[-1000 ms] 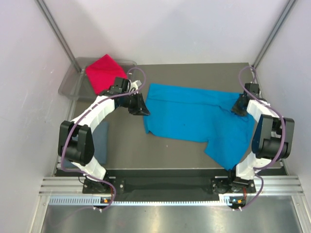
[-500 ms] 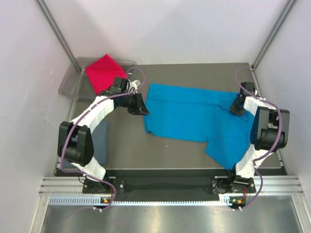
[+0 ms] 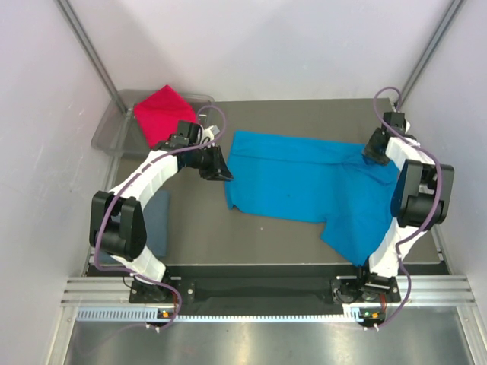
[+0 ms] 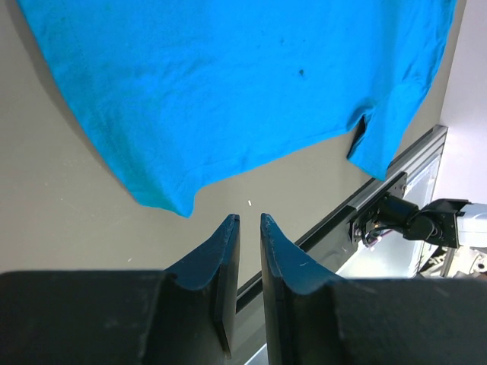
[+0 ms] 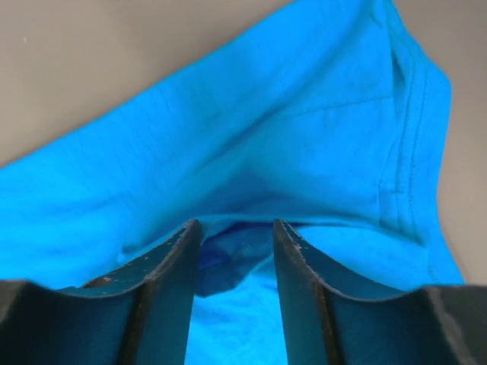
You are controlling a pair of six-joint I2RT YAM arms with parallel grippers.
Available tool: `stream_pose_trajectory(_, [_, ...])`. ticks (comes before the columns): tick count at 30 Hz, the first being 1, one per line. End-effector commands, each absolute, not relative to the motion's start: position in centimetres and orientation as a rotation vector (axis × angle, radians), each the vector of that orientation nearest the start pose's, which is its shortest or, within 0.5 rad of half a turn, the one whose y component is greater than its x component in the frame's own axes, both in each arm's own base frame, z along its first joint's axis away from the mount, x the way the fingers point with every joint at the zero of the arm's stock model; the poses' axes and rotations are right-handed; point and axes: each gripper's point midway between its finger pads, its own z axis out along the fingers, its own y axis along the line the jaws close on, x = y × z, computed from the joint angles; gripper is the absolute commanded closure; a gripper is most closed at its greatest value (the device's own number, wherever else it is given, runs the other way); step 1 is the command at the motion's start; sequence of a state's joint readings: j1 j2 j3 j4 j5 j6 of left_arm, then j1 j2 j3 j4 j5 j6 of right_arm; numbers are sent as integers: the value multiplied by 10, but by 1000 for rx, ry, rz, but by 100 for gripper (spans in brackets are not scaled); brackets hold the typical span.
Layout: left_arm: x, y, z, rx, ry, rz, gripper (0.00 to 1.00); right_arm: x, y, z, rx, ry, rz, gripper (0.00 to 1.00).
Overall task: Fold and stack the t-shirts
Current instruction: Fold the tshirt
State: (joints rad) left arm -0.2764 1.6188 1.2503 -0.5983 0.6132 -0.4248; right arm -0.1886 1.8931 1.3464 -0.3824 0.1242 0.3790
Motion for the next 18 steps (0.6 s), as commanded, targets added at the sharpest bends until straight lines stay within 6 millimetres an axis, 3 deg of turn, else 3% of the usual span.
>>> stream_pose_trajectory(1, [327, -212, 176, 91, 2527, -1066, 78, 440, -89, 94, 736, 2337, -26, 53])
stream_pose_trajectory(6, [326, -213, 174, 84, 2530, -1079, 78, 429, -79, 107, 794, 2278, 99, 39])
stream_pose_trajectory(10, [326, -215, 172, 82, 2529, -1094, 78, 427, -68, 105, 828, 2261, 196, 39])
stream_pose_trajectory(15, [323, -214, 170, 89, 2536, -1095, 78, 424, -62, 104, 813, 2273, 233, 54])
stream_pose_trajectory(18, [323, -213, 170, 91, 2538, -1091, 78, 411, -59, 101, 828, 2274, 248, 60])
